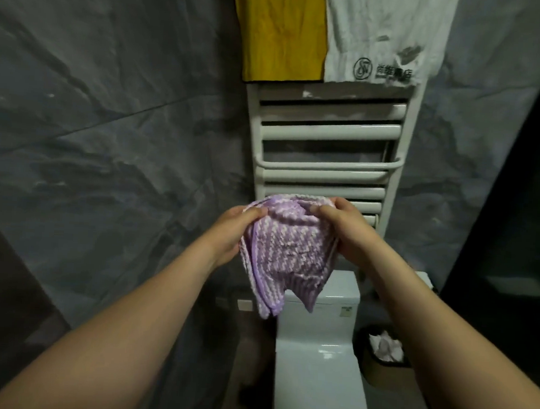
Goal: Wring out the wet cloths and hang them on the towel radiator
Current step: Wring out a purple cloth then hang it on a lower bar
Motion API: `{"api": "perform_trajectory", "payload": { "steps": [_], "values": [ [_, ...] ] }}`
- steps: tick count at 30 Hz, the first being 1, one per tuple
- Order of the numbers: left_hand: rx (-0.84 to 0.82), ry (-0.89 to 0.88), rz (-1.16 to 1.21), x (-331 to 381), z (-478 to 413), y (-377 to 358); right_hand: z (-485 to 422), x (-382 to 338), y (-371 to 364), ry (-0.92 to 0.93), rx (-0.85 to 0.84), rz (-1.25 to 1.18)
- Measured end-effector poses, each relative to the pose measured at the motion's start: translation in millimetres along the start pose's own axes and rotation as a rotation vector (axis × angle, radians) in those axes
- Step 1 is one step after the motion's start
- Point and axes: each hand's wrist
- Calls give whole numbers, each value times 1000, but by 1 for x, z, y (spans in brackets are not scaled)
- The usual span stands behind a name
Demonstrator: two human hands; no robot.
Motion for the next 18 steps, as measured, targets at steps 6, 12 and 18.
{"api": "perform_trajectory", "payload": {
  "steps": [6,12,18],
  "values": [
    [-59,-60,-76,15,-24,-6,2,-12,26,-72,-9,83],
    [-227,-82,-135,36,-33,-14,4,-31,19,-183,-152,162],
    [12,67,-394,37,-36,-16,-8,-35,-20,-53,-2,93]
  ]
}}
Point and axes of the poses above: each hand's wrist, its own z-axis away from the middle knuckle, its own y-axis out of the back of the hand, x = y × z, and after that the axes turned 11 degrees about y, right-handed
